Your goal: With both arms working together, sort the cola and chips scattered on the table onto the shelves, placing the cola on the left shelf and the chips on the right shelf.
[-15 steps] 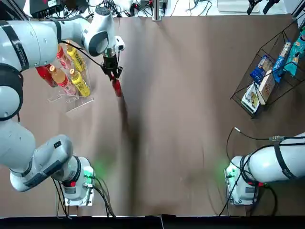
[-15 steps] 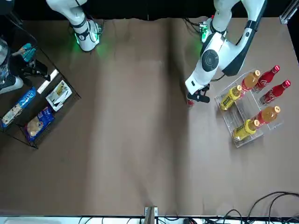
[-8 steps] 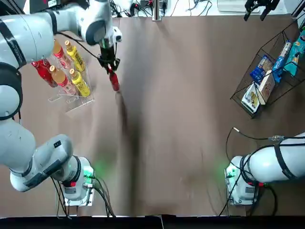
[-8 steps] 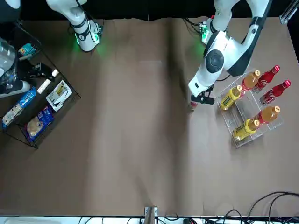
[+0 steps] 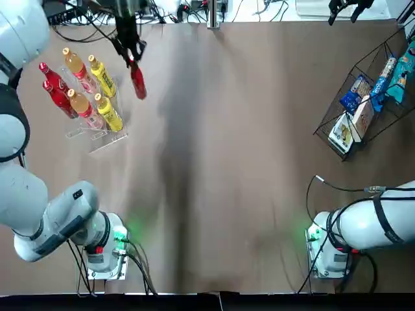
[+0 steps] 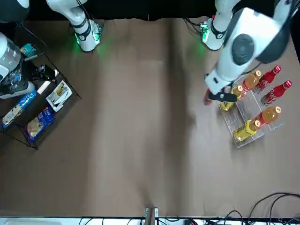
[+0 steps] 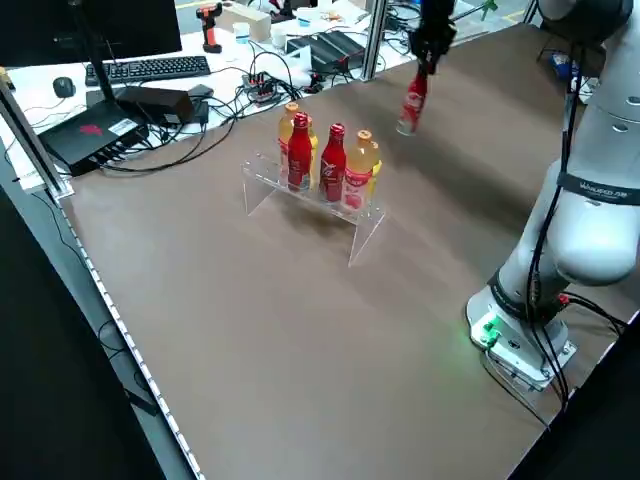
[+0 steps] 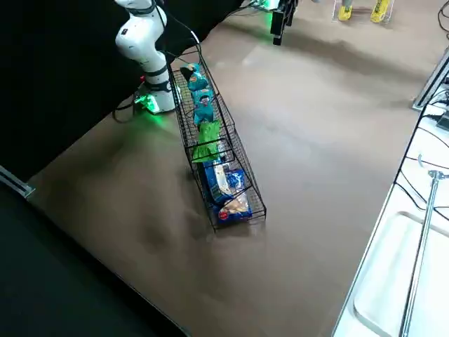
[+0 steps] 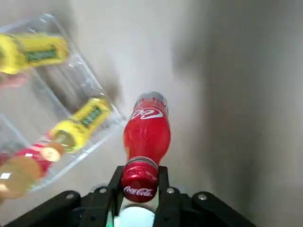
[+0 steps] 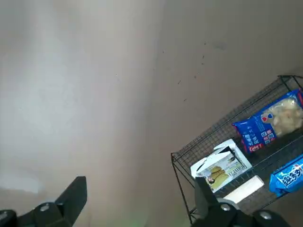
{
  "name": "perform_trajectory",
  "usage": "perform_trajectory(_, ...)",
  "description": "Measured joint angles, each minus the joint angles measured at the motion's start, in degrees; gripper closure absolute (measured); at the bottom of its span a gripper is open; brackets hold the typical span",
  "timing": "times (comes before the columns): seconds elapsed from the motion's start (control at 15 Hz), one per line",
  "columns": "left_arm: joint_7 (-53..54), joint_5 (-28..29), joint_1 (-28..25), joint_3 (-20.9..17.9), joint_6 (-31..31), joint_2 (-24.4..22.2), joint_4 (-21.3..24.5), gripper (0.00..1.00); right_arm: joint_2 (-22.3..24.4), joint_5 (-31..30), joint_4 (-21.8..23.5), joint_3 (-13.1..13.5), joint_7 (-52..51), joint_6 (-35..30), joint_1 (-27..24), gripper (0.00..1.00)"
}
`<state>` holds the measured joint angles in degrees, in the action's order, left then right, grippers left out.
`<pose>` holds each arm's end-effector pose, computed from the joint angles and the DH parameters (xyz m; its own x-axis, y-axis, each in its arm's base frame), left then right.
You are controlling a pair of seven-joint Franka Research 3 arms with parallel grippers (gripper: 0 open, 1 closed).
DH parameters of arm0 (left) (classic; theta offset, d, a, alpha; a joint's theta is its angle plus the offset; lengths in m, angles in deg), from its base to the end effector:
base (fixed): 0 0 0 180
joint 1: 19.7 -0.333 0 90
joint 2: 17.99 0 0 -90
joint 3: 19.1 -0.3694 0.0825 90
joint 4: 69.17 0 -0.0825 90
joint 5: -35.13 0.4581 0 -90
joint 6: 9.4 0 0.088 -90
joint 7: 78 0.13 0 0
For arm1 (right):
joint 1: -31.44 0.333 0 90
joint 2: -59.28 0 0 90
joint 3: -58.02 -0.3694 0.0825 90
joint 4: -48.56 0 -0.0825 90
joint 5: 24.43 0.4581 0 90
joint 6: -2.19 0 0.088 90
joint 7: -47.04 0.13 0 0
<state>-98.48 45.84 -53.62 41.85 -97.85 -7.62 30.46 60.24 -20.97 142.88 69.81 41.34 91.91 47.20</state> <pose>0.5844 -0.2347 0.5039 0.9590 -0.1309 -0.2513 -0.1646 -0.9792 -0.1183 0.6162 0.0497 0.6240 0.9841 0.1682 -0.0572 0.1641 -0.9840 -0.0697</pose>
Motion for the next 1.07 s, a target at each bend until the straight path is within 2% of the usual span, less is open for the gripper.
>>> perform_trajectory(0.13, 3.3, 3.1, -2.4, -0.2, 2.3, 0.0, -3.0, 0.69, 0.8, -0.1, 0.7, 0.1, -1.2, 0.0, 0.0, 0.00)
perform_trajectory(0.33, 9.3, 6.8, -3.5, -1.0, 6.8, 0.1, -6.2, 0.69, 3.3, -0.4, 4.8, 0.4, -1.7, 2.3, -0.1, 0.00)
perform_trajectory(0.4, 15.3, 7.3, -3.4, -2.8, 10.0, 0.1, -8.4, 0.69, 4.3, -0.5, 6.0, 0.5, -1.8, 2.4, -0.2, 0.00)
perform_trajectory(0.67, 31.0, 11.1, -4.2, -5.9, 15.0, 0.1, -11.8, 0.69, 5.1, -0.6, 5.4, 0.5, -1.8, 0.5, -0.8, 0.00)
perform_trajectory(0.93, 45.9, 16.7, -6.2, -6.2, 15.3, 0.1, -12.8, 0.69, 5.6, -0.6, 4.2, 0.6, -1.9, -1.6, -1.8, 0.00)
perform_trajectory(1.07, 49.4, 17.9, -6.1, -6.2, 15.2, 0.1, -12.9, 0.69, 5.6, -0.6, 4.2, 0.5, -2.1, -1.7, -1.8, 0.00)
